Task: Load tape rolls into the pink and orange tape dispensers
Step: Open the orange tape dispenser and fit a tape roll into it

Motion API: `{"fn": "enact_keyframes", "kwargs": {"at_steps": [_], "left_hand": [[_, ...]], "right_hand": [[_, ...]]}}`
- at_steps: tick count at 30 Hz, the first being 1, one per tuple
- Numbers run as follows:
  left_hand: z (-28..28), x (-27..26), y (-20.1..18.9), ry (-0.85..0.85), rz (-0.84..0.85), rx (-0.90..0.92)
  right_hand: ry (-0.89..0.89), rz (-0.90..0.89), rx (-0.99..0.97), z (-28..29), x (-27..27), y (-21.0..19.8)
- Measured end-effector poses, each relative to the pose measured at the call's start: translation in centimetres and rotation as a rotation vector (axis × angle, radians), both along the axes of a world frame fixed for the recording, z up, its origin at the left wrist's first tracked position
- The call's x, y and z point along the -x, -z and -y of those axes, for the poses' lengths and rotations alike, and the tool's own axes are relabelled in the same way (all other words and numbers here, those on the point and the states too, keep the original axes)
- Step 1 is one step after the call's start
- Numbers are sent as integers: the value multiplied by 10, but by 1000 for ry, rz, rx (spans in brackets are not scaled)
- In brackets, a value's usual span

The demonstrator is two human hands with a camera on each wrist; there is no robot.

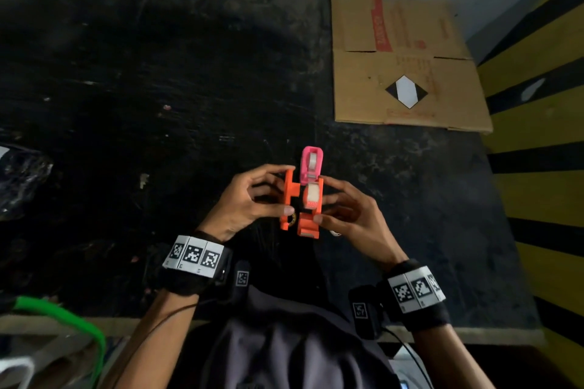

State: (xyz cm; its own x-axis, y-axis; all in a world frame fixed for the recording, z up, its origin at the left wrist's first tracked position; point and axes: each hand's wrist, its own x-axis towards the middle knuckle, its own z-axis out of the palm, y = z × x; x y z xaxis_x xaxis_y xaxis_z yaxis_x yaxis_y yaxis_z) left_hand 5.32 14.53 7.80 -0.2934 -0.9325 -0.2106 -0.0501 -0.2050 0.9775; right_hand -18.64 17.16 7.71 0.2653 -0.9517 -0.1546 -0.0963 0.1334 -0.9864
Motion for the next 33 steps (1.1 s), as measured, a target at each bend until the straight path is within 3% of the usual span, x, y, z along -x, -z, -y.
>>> {"fn": "enact_keyframes", "kwargs": {"at_steps": [33], "left_hand": [[-10, 6, 1, -5, -84, -56]], "right_hand": [[-24, -8, -24, 6, -4, -6]]}}
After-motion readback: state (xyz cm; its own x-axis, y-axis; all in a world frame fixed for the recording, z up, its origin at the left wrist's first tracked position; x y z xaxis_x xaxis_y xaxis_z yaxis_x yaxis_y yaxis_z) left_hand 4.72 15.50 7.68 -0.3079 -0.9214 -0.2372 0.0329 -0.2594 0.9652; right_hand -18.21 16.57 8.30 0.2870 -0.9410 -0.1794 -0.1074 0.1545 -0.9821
